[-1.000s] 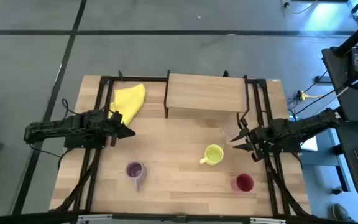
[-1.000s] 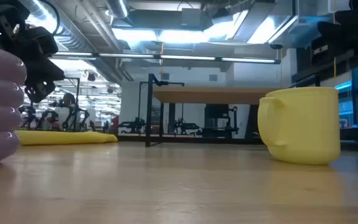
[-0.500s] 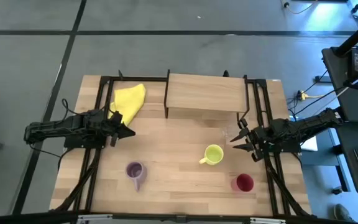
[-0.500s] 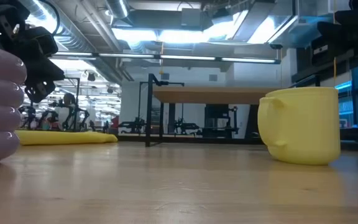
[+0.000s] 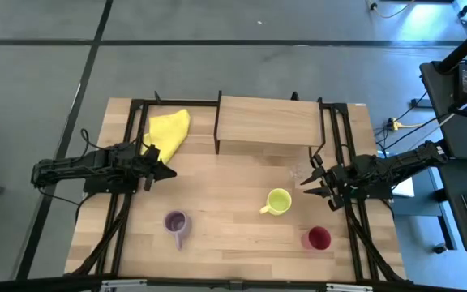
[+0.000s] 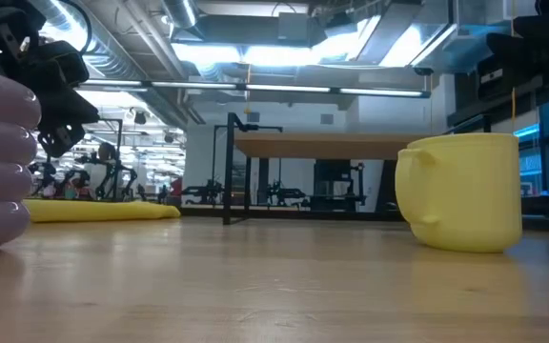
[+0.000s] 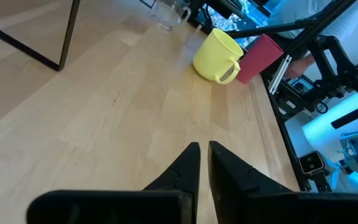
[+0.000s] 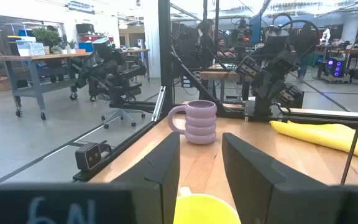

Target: Stack small to large cups/mugs on shelf

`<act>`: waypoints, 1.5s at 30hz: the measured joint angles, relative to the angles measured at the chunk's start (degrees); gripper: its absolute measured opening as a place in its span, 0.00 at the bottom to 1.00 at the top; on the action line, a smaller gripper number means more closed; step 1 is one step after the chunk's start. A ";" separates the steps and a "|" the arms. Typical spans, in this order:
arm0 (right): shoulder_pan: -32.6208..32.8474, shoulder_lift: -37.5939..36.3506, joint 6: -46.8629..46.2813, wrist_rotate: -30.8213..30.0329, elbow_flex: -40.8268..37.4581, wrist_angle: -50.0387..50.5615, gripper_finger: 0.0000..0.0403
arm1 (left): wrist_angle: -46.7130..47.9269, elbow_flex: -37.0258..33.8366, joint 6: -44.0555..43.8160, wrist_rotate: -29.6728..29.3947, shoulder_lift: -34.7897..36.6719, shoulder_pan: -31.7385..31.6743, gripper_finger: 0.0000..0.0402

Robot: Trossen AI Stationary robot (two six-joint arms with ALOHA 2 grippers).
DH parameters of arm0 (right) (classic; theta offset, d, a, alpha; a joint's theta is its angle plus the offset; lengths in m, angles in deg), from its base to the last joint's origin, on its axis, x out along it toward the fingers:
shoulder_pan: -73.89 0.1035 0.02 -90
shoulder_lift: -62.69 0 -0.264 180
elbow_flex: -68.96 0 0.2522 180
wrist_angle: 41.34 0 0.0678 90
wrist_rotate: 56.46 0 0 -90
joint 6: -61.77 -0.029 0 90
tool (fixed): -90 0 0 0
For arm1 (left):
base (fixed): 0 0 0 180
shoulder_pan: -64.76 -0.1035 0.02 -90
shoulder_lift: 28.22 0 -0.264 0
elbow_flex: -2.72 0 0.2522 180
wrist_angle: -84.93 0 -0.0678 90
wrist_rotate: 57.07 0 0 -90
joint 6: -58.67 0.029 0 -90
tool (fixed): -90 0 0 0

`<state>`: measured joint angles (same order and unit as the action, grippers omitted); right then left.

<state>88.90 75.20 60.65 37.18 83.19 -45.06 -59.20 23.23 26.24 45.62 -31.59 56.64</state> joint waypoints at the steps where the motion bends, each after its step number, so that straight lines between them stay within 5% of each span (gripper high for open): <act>1: 0.00 0.01 -0.03 0.01 0.00 0.00 0.30 | -0.02 -0.02 0.00 -0.02 0.00 0.00 0.07; 38: 0.01 0.01 -0.04 0.00 0.00 -0.01 0.30 | -0.01 -0.02 0.00 -0.01 0.01 0.01 0.07; 45: -0.01 0.01 10.20 -1.97 -0.04 -8.71 0.30 | -0.01 -0.02 0.01 -0.01 0.01 0.01 0.07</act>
<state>88.89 75.21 70.84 35.21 83.14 -53.78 -59.21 23.21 26.25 45.61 -31.59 56.65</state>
